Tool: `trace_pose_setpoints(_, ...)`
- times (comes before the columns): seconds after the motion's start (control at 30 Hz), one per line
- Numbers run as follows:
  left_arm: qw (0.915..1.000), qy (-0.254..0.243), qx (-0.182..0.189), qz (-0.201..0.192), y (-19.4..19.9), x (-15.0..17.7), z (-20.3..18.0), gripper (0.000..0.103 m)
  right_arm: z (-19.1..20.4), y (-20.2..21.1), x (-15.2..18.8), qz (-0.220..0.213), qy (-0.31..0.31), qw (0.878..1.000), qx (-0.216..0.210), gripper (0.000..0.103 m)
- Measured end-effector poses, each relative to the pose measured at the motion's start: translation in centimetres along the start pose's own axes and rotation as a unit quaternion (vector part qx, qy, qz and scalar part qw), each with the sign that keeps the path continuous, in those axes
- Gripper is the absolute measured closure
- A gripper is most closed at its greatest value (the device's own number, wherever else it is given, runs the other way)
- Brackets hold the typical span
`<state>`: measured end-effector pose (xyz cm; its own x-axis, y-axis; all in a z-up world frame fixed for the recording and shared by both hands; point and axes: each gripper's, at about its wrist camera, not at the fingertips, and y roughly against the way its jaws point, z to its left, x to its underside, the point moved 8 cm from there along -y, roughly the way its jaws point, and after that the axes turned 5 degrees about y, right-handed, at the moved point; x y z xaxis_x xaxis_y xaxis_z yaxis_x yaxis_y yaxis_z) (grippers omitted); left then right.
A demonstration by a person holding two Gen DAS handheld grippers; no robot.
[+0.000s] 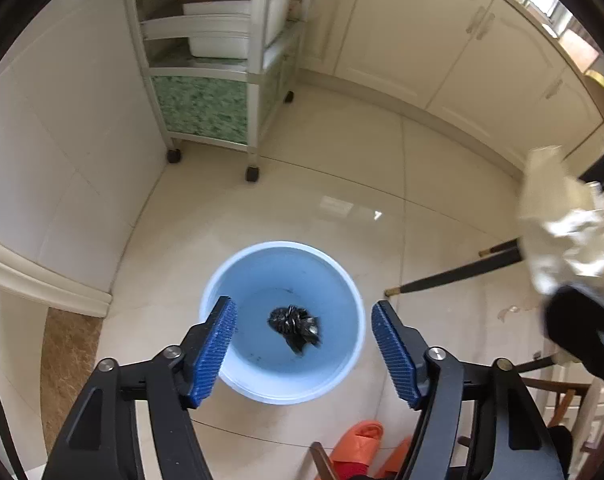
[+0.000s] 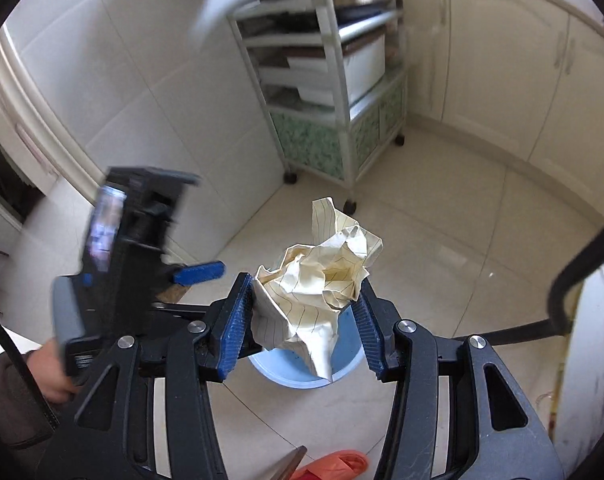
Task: Collect trash
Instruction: 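Carry both items over the blue bin and open both grippers to drop them, then grasp the brown lump with the left gripper while the right grasps the clear bag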
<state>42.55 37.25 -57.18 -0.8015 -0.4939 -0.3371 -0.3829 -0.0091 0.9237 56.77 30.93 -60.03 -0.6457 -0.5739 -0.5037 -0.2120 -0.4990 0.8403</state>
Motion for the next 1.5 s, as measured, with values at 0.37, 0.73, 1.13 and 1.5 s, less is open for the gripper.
trace_pose_setpoints(0.37,0.9917,0.075,-0.077,-0.071,7.2,1.1,4.6,0.030,3.0,-2.3,-1.2,-0.014,-0.007,0.999,-0.045,0.027)
trace_pose_setpoints(0.73,0.9832,-0.001,-0.013,-0.182,17.4,0.0,-6.4,0.022,-0.9,16.0,-3.1,-0.148,-0.028,0.985,0.079,0.006)
trace_pose_setpoints(1.13,0.9490,-0.193,0.048,-0.245,17.1,-3.5,-27.4,0.019,-14.4,37.9,4.9,-0.216,-0.117,0.940,0.237,0.000)
trace_pose_setpoints(1.5,0.9348,-0.267,0.024,-0.233,6.7,-12.2,-41.7,0.020,-27.1,45.4,13.2,-0.161,-0.191,0.913,0.322,0.000)
